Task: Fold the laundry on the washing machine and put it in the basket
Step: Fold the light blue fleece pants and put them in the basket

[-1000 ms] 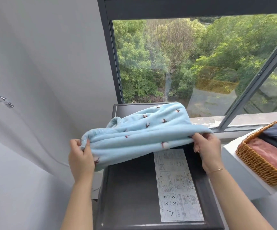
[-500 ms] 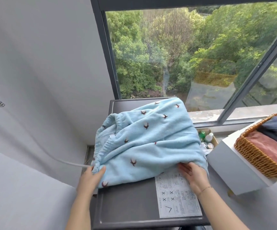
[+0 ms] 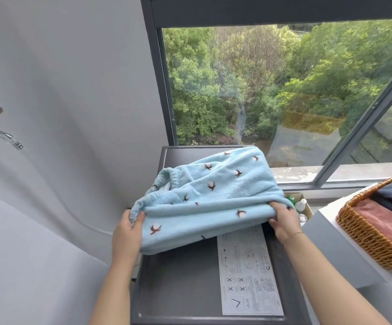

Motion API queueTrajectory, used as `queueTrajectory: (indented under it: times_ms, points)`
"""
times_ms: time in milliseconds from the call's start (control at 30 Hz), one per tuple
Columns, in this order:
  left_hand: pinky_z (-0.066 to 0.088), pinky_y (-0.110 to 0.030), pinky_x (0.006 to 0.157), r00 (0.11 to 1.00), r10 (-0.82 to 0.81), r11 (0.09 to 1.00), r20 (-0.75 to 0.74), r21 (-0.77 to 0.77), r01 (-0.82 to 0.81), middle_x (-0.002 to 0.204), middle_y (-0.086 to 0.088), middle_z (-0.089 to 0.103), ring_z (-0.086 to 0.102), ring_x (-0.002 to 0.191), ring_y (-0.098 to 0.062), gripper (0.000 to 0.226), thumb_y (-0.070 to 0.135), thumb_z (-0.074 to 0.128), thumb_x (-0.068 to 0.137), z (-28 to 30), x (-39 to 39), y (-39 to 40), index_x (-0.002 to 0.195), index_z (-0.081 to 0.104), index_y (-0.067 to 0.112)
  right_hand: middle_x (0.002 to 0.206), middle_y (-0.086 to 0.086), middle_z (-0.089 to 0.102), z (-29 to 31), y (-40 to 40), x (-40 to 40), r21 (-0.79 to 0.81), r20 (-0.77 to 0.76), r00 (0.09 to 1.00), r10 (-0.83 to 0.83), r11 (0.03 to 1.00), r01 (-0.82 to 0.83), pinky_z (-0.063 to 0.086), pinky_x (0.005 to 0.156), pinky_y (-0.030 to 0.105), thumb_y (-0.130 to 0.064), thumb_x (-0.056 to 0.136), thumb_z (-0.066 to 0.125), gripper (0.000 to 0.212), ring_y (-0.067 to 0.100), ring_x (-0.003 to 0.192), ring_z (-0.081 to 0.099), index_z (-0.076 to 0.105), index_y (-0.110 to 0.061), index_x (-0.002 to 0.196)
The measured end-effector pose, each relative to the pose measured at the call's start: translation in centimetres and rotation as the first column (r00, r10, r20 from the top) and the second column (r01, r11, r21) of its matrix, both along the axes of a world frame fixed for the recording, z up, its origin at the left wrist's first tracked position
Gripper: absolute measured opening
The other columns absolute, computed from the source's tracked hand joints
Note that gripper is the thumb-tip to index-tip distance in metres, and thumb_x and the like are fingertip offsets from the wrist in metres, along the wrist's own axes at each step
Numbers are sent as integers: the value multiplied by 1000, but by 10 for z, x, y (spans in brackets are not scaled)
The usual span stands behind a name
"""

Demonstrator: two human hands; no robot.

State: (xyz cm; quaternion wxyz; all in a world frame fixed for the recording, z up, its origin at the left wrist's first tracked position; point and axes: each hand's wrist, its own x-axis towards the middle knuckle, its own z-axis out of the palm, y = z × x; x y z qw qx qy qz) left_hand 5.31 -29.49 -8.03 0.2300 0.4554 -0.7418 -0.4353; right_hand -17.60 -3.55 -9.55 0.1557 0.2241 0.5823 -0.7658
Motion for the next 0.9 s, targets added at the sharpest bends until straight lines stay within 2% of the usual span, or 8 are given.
queueTrajectory:
  times_ms: [167, 333, 433, 533, 600, 667, 767, 900]
  points:
    - [33, -35, 62, 1000, 7, 986, 30, -167, -2, 71, -3, 55, 52, 76, -33, 25, 30, 53, 96, 44, -43, -15, 81, 51, 9, 66, -1, 48, 86, -17, -55, 282, -326, 944, 50, 958, 47, 43, 49, 15, -24, 82, 74, 34, 14, 64, 47, 45, -15, 66]
    - [30, -32, 62, 975, 138, 903, -177, -381, -197, 74, -5, 54, 46, 72, -29, 24, 32, 55, 95, 106, -63, -22, 85, 52, 10, 73, -9, 46, 139, -15, -34, 26, -625, 738, -252, 939, 343, 39, 60, 12, -24, 88, 65, 25, -3, 57, 43, 43, -22, 78]
    - [34, -35, 62, 976, 206, 877, -75, -427, -218, 74, -12, 58, 48, 71, -33, 30, 37, 53, 95, 90, -49, -15, 85, 54, 9, 87, -10, 55, 71, 2, 0, 283, -486, 866, -121, 915, 286, 52, 65, 27, -36, 83, 61, 28, 8, 73, 60, 43, -26, 102]
    - [45, -38, 74, 874, 85, 985, 478, -173, -1, 97, -21, 66, 60, 93, -39, 45, 46, 54, 92, 25, -21, -14, 99, 65, 3, 96, 9, 64, -9, 22, 27, 631, -100, 961, 258, 764, -139, 52, 76, 45, -42, 69, 63, 54, 32, 85, 62, 46, -19, 114]
    - [48, -36, 86, 767, -94, 995, 635, 76, 60, 109, -18, 67, 61, 104, -35, 52, 52, 56, 88, -13, -1, -8, 108, 67, 6, 91, 8, 58, -33, 30, 44, 621, 7, 957, 291, 749, -232, 43, 73, 33, -27, 70, 62, 33, 25, 83, 55, 51, -14, 99]
    - [47, -34, 87, 765, -161, 984, 624, 162, 75, 109, -15, 68, 61, 104, -32, 46, 53, 57, 88, -35, 13, 4, 105, 69, 12, 64, 5, 47, -36, 32, 60, 467, 30, 982, 188, 865, -180, 36, 53, 27, -20, 69, 57, 13, 19, 55, 45, 45, -15, 74]
    - [47, -35, 88, 772, -96, 995, 629, 75, 62, 108, -11, 67, 60, 103, -31, 43, 55, 51, 90, -44, 18, 20, 101, 69, 16, 54, 6, 48, -35, 32, 73, 277, 202, 971, 130, 943, -184, 35, 35, 18, -18, 90, 54, 21, 15, 35, 45, 48, -8, 72]
    - [38, -40, 96, 719, 13, 999, 695, -38, 19, 126, -13, 48, 42, 121, -32, 55, 60, 48, 89, -39, 19, 29, 120, 60, 17, 65, 19, 70, -27, 33, 95, 386, 357, 852, 382, 771, -507, 46, 39, 23, -35, 94, 48, 46, 26, 47, 63, 60, 6, 78]
